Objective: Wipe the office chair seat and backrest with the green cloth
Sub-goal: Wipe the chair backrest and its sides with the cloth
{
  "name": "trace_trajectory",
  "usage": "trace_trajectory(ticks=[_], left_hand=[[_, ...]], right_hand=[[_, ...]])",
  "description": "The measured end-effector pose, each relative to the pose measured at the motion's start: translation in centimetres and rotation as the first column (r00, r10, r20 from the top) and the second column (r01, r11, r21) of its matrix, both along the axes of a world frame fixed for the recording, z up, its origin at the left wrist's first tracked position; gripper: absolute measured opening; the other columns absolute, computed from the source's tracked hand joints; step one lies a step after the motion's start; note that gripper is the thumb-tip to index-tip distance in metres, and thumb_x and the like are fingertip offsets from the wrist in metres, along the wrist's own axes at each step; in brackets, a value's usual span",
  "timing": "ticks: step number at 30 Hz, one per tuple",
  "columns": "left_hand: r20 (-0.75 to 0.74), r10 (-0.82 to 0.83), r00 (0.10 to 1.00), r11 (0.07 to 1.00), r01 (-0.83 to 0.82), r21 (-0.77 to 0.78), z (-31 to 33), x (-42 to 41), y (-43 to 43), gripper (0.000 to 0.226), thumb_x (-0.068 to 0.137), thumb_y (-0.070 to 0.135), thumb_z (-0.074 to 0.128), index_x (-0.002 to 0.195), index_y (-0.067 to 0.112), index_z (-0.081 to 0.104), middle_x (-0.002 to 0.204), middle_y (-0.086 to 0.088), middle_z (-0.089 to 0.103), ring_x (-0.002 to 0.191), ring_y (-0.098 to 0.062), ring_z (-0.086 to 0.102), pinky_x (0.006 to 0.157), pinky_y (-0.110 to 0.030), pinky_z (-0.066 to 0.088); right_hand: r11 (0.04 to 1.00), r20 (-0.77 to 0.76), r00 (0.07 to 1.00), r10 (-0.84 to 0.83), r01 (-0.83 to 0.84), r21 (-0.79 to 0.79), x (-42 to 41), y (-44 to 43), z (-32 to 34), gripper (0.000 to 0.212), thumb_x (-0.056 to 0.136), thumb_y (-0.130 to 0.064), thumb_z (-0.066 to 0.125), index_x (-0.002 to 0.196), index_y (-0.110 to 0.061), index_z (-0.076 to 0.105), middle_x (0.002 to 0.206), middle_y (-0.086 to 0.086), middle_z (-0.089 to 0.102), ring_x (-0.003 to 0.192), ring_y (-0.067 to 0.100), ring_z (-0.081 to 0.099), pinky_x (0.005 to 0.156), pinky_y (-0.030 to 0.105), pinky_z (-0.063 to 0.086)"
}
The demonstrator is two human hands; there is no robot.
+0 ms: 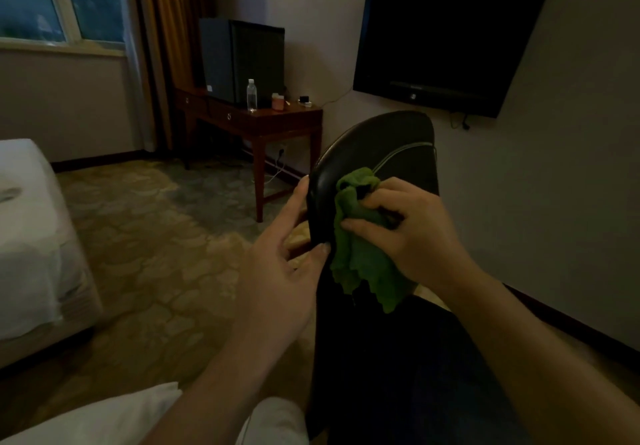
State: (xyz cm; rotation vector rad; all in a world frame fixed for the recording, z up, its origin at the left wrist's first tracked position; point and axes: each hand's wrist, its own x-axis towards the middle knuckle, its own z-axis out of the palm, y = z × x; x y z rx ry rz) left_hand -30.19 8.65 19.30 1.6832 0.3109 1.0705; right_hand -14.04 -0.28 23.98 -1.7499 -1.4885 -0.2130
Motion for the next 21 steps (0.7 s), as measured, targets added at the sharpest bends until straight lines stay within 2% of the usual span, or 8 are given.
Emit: trace_trajectory(ticks=[3, 9, 13, 18, 21], left_hand=[[-0.024, -0.025, 0.999, 1.0, 0.025, 0.002, 0.2, -0.1, 0.3, 0.077, 0.094, -0.001, 0.064, 0.135, 0.06, 0.039, 0.122, 0.033, 0.062, 0.114, -0.001, 0.064, 0.087, -0.024, 0.059], [-0.015, -0.028, 0.999, 1.0, 0.028, 0.002, -0.1, 0.0, 0.4, 0.081, 0.091, -0.006, 0.064, 0.139, 0.056, 0.039, 0.125, 0.026, 0.064, 0.116, -0.003, 0.064, 0.084, -0.024, 0.059], [0.007, -0.007, 1.0, 1.0, 0.007, -0.015, -0.6, 0.2, 0.3, 0.081, 0.091, -0.008, 0.065, 0.142, 0.051, 0.043, 0.126, 0.021, 0.067, 0.113, 0.0, 0.065, 0.083, -0.027, 0.061], [0.023, -0.011, 1.0, 0.999, 0.013, -0.045, -0.6, 0.6, 0.7, 0.083, 0.089, -0.012, 0.064, 0.139, 0.051, 0.043, 0.129, 0.016, 0.066, 0.116, 0.007, 0.061, 0.085, -0.019, 0.057], [0.024, -0.03, 0.999, 0.998, 0.032, -0.06, -0.7, 1.0, 1.3, 0.082, 0.089, -0.013, 0.064, 0.139, 0.048, 0.043, 0.121, 0.025, 0.066, 0.113, 0.01, 0.061, 0.084, -0.015, 0.055]], right_hand=[[1.0, 0.045, 0.999, -0.003, 0.002, 0.012, -0.1, 0.2, -0.1, 0.019, 0.08, -0.034, 0.076, 0.086, -0.039, 0.059, 0.097, -0.023, 0.052, 0.089, -0.008, 0.054, 0.073, 0.005, 0.043], [0.999, 0.081, 0.996, 0.031, -0.033, 0.026, 0.0, 0.4, -0.1, 0.026, 0.079, -0.031, 0.077, 0.081, -0.039, 0.053, 0.095, -0.022, 0.052, 0.087, -0.004, 0.056, 0.072, 0.01, 0.047], [0.999, 0.094, 0.995, 0.04, -0.038, -0.026, 0.8, 0.5, 0.4, 0.026, 0.08, -0.029, 0.075, 0.08, -0.042, 0.053, 0.095, -0.023, 0.053, 0.09, -0.007, 0.056, 0.076, 0.005, 0.045], [0.999, 0.031, 0.998, -0.047, 0.046, 0.019, 3.3, 1.8, 1.2, 0.034, 0.082, -0.024, 0.078, 0.076, -0.044, 0.051, 0.086, -0.021, 0.054, 0.081, -0.013, 0.055, 0.071, 0.002, 0.041], [0.998, 0.038, 0.997, -0.064, 0.064, 0.013, 3.2, 2.0, 1.1, 0.027, 0.082, -0.025, 0.078, 0.076, -0.038, 0.054, 0.086, -0.02, 0.054, 0.081, -0.012, 0.054, 0.07, 0.004, 0.041]])
